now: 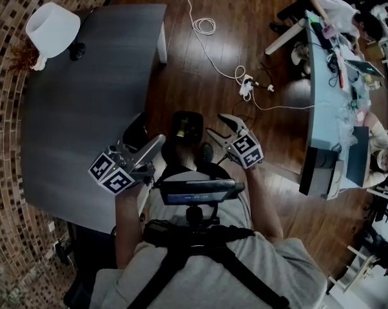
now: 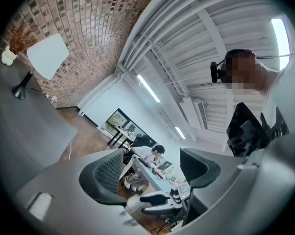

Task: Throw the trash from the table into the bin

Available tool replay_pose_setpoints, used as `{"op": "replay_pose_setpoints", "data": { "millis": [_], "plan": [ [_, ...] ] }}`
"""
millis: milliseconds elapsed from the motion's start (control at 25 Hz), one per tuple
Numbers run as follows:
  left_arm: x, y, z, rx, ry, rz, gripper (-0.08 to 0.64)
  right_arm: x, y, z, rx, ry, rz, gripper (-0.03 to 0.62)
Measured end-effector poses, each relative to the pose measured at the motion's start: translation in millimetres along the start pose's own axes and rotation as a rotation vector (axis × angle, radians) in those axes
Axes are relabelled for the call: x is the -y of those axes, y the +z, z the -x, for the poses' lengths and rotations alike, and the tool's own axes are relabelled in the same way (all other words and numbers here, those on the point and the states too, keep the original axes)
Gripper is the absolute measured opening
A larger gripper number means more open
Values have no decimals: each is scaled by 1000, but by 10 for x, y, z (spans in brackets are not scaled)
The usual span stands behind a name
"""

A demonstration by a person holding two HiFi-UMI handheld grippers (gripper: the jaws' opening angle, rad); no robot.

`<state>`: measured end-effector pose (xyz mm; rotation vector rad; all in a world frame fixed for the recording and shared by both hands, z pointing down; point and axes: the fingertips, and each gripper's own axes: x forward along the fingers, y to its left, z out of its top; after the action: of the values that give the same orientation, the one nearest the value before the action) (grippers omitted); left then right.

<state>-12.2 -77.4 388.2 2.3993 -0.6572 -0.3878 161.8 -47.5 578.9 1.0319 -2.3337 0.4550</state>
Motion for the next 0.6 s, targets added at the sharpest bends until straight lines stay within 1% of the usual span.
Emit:
{"op": "replay_pose_setpoints", "data": {
  "millis": [80,160,240,360,600],
  "plan": [
    [26,4,-63,-10,-22,-7,367,57,263,288,125,-22,-50,245],
    [41,-12,-151,-25,-44,-13,368,91,530,559,252,-21,-112,244],
    [68,-32,-238,-38,-64,-15,368,115,732,762,340,-18,-156,245],
    [129,-47,-329,-43,-88,-18,368,118,882,918,380,-31,-151,245],
    [225,-85,-427,-60,-111,-49,367,110,921,934,381,-22,-133,245]
  ]
}}
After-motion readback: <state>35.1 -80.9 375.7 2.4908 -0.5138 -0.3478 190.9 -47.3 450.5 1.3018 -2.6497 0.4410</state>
